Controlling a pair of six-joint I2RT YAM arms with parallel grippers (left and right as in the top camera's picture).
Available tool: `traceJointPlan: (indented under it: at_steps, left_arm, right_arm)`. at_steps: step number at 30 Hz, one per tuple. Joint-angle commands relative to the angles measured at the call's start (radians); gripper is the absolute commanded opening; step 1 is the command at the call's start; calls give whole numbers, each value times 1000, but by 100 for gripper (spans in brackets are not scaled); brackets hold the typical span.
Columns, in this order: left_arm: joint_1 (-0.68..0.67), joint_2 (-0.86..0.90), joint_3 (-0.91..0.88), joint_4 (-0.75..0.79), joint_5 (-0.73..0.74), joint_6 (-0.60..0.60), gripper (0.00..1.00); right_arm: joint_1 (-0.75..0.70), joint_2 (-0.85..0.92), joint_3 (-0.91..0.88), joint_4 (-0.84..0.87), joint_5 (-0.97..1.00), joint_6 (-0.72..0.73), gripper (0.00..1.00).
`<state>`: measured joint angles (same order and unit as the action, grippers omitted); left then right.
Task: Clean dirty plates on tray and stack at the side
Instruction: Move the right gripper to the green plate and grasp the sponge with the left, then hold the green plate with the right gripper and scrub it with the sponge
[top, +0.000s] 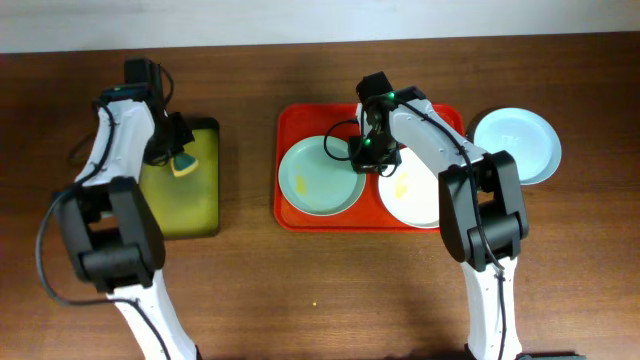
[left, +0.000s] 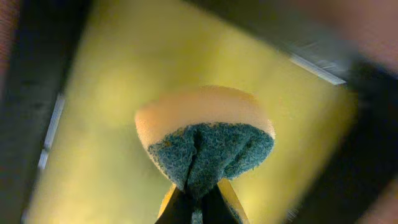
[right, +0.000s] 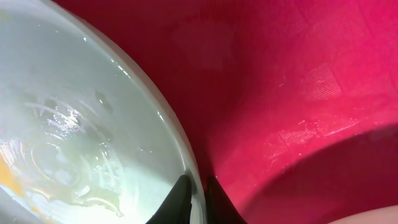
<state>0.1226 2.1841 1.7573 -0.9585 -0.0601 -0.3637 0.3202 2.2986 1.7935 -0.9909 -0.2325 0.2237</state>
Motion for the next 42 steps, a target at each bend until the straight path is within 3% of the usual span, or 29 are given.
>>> traceJointPlan:
  at_steps: [1,5,10,13,15,17,18,22,24,28,30,36,42]
  left_arm:
    - [0,74,-6,-5,-7,-3,0]
    - [0,99,-6,-5,-8,-2,0]
    - [0,38,97,-143,2,-2,0]
    - [0,-71,110,-151,161,42,0]
    - [-3,-108,110,-164,291,78,0]
    - [-31,-109,108,-185,385,82,0]
    - [-79,-109,106,-188,385,95,0]
    - [-190,-109,106,-187,310,104,0]
    - [-215,-109,106,-188,307,104,0]
    - [-250,-109,106,-190,307,104,0]
    - [-272,-109,106,-191,307,103,0]
    - [-372,-105,71,-143,307,35,0]
    - [-476,-93,3,29,306,8,0]
  right_arm:
    - [7,14,-33,8,20,-6,10]
    - [7,14,-33,15,20,-2,10]
    - [7,14,-33,21,19,2,10]
    - [7,14,-33,39,19,44,11]
    - [7,14,-33,39,19,43,23]
    - [7,14,-33,46,19,44,24]
    - [7,14,-33,58,19,43,38]
    - [7,14,-33,134,29,-131,40]
    - [7,14,-33,143,65,-166,38]
    - [7,14,-33,171,91,-220,4]
    - [7,14,-33,156,90,-166,4]
    - [7,14,-33,8,83,234,4]
    - [7,14,-33,-4,77,190,4]
